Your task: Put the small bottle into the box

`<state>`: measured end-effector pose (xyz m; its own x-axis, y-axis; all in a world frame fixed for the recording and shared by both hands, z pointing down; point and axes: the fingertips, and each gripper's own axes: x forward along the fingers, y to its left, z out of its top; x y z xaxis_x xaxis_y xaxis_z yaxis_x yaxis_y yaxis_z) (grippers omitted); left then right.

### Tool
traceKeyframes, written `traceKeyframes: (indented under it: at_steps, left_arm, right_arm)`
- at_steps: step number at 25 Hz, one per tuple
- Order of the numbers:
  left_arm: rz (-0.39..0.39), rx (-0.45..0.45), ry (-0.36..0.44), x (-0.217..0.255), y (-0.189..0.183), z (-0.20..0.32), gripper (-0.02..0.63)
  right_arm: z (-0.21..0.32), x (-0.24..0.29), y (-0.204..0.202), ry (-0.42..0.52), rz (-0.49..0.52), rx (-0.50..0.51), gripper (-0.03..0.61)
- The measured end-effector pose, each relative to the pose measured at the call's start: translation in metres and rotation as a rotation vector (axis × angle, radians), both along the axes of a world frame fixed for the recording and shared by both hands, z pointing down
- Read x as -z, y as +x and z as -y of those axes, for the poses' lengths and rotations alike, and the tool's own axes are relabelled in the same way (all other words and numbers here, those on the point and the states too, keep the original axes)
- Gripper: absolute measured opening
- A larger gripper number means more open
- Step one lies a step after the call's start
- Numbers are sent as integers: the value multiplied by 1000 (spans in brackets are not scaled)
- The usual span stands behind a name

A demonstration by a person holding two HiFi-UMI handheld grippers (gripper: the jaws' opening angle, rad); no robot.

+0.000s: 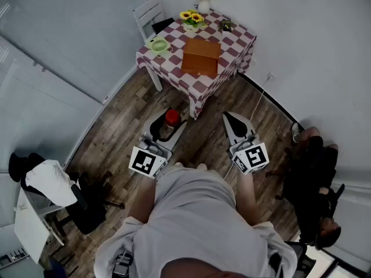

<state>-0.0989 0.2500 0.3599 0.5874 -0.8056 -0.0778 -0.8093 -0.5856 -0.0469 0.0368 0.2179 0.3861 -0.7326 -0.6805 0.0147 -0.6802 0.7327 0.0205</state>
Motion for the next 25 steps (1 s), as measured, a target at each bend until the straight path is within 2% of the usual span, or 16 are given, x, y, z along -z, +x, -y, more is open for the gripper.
traceKeyframes:
  at_steps: [8, 15, 25]
  left_arm:
    - [4, 5, -8, -5, 2, -7, 216]
    - [22, 18, -60, -25, 13, -19, 218]
    - [58, 45, -106, -41, 51, -30, 218]
  right_arm:
    - [-5, -3, 6, -9, 36, 4, 2]
    - [-15, -18, 25, -52, 59, 22, 2]
    - [-20, -27, 68, -80, 96, 51, 2]
